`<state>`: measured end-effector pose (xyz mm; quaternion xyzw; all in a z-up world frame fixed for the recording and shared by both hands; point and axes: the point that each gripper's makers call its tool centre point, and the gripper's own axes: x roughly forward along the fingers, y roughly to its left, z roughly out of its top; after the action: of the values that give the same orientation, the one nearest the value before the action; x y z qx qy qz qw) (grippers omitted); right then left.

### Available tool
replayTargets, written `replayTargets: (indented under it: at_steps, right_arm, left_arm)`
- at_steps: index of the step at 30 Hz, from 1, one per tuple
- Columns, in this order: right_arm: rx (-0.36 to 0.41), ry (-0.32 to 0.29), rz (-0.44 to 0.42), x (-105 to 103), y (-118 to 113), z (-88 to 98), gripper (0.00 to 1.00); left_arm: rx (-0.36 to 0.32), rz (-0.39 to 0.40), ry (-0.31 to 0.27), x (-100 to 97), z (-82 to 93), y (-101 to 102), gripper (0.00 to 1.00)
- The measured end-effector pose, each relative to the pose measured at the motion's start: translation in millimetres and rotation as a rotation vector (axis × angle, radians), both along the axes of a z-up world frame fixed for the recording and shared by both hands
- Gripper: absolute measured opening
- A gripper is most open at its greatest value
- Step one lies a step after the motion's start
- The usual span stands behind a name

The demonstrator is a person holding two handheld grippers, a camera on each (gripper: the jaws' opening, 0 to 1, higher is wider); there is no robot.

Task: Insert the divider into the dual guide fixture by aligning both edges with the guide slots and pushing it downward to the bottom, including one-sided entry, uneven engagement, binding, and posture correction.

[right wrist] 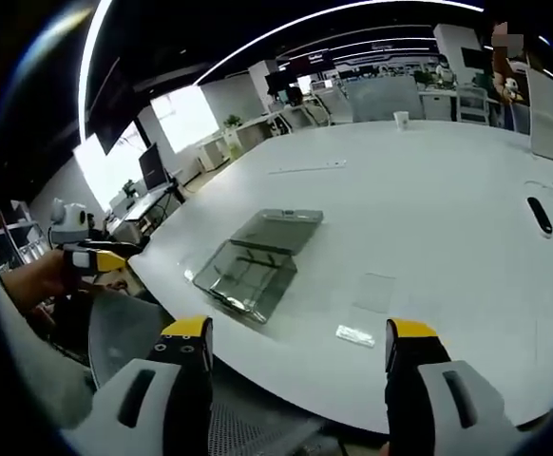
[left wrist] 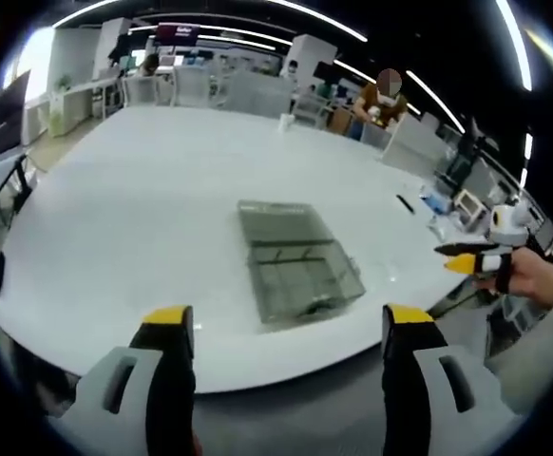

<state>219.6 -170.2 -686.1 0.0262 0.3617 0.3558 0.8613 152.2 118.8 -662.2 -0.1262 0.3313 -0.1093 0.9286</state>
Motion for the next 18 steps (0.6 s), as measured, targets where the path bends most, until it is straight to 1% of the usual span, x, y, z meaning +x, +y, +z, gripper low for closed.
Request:
replayTargets:
  at_steps: [5, 6, 8, 9, 12, 14, 18]
  right_arm:
    - [0.003, -0.005, -0.050, 3, -3, 1.1, 0.72]
    - [0.004, 0.001, -0.065, 3, -3, 2.5, 0.72]
    - [0.006, -0.015, -0.079, 2, -1, 8.0, 0.72]
    - [0.000, -0.016, -0.078, 1, 1, 7.6, 0.72]
    - [-0.007, -0.015, -0.113, 1, 1, 8.4, 0.72]
    - [-0.015, -0.025, -0.130, 0, 3, 11.7, 0.71]
    - [-0.031, -0.039, -0.164, -1, 4, 13.9, 0.70]
  left_arm:
    - [0.004, -0.053, -0.017, 7.6, 0.4, -4, 0.78]
    - [0.002, -0.068, -0.012, 9.1, -0.8, -4, 0.78]
    - [-0.009, -0.092, -0.021, 12.5, 1.0, -8, 0.77]
    - [-0.008, -0.104, -0.027, 13.9, 1.2, -9, 0.77]
    - [-0.015, -0.149, -0.033, 15.4, 1.7, -11, 0.77]
    - [-0.024, -0.182, -0.051, 16.4, 4.6, -12, 0.76]
    - [-0.037, -0.217, -0.071, 18.9, 3.9, -10, 0.76]
